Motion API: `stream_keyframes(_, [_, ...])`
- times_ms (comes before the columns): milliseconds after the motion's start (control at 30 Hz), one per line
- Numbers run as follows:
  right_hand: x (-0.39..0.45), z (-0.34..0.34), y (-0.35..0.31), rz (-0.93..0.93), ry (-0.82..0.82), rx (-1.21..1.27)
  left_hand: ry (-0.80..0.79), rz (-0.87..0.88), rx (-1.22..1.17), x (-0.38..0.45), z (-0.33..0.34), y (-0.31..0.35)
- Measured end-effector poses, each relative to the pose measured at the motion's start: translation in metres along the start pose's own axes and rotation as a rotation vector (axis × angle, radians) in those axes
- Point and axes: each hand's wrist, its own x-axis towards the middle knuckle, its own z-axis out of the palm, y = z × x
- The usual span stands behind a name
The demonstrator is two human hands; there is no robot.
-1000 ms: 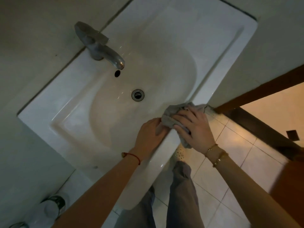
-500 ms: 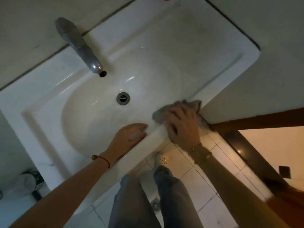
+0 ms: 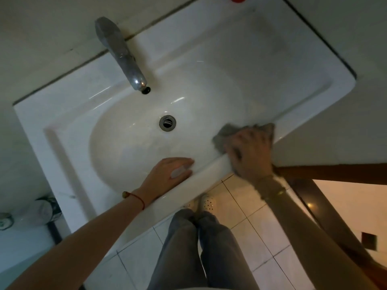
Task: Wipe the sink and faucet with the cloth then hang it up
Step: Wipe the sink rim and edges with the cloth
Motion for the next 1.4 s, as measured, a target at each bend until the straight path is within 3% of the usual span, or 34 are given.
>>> stream_keyframes(100, [-0.029,0.015,-0.034,-0.255,-0.112,0.112,0.025,0.070,0.010,0.001,-0.002,0.007])
stream_keyframes(167, [-0.022,0.013,-0.022,-0.306,-0.172,0.087,0.020,0.074,0.011,0.001,-0.003,0.008])
stream_keyframes(400, [-0.001,0.012,-0.002,-0.080,0.031,-0.006,0.016,0.165,0.183,-0.019,-0.024,-0.004])
stream_keyframes(533, [-0.024,0.020,-0.031,-0.073,0.008,0.038,0.110,0.167,0.243,-0.062,-0.052,-0.026])
stream_keyframes(867, [-0.098,0.076,-0.201,-0.043,0.034,0.186,0.317,0.344,0.450,-0.158,-0.125,-0.128])
stream_keyframes(1100, [-0.126,0.118,-0.360,0.352,0.046,0.166,0.212,0.505,0.500,-0.134,-0.197,-0.199])
stream_keyframes(1200, [-0.112,0.134,-0.399,0.561,0.070,0.168,0.179,0.564,0.503,-0.118,-0.207,-0.221])
stream_keyframes(1400, [-0.146,0.124,-0.394,0.382,-0.006,0.095,0.226,0.646,0.512,-0.112,-0.202,-0.229])
